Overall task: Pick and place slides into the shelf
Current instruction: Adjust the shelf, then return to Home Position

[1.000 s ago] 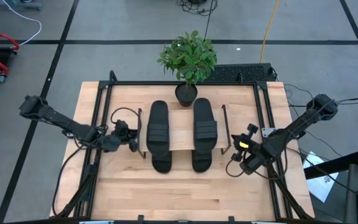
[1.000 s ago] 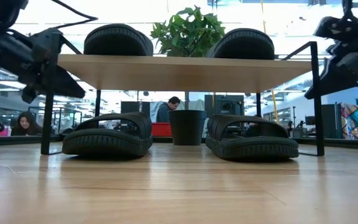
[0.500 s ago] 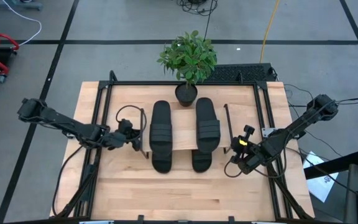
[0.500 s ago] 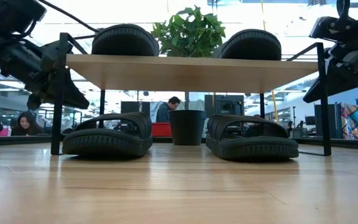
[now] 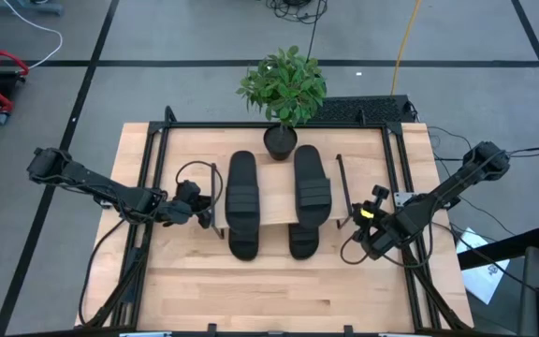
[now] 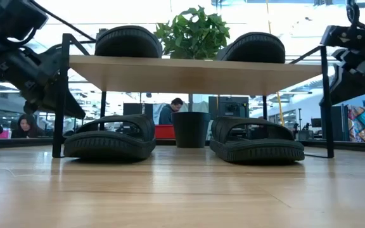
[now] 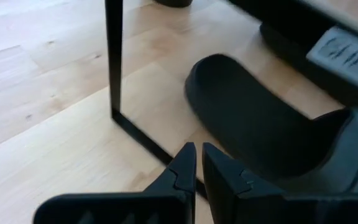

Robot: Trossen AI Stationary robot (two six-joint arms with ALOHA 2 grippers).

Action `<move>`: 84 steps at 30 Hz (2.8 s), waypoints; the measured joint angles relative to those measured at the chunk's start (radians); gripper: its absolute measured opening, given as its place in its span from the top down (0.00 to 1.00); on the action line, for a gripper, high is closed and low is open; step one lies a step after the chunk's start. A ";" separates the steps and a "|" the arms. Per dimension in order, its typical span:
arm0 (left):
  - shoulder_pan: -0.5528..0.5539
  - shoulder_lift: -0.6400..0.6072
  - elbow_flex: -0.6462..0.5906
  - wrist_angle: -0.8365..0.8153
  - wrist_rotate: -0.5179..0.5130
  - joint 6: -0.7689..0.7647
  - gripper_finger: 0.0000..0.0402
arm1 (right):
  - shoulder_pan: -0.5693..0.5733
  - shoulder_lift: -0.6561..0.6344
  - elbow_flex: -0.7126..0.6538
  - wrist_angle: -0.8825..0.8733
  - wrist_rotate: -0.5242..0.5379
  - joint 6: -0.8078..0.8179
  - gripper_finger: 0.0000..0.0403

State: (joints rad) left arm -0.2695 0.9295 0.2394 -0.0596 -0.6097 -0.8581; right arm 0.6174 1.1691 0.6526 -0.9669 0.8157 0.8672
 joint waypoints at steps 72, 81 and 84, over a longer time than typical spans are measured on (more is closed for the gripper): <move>-0.054 -0.036 0.098 -0.388 -0.111 -0.012 0.94 | 0.051 -0.065 0.001 0.015 -0.248 0.078 1.00; -0.111 -0.097 0.169 -0.497 -0.256 0.129 0.99 | 0.137 -0.268 0.021 -0.059 -0.264 0.051 1.00; -0.150 -0.135 0.209 -0.493 -0.324 0.216 0.99 | 0.163 -0.345 0.039 -0.052 -0.190 0.001 1.00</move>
State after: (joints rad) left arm -0.4193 0.7946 0.4486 -0.5531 -0.9333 -0.6421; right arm 0.7800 0.8238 0.6915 -1.0187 0.6258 0.8682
